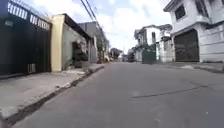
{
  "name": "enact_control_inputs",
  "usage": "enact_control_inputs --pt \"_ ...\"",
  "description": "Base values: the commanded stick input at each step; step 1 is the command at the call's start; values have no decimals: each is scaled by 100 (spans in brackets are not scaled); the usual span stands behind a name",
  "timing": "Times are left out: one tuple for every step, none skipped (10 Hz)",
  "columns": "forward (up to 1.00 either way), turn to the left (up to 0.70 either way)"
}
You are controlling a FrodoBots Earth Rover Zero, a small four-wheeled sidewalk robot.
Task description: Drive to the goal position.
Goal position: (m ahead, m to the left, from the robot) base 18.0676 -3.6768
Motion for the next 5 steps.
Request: enact_control_inputs --pt "100 0" --pt "100 0" --pt "100 0" --pt "100 0" --pt "100 0"
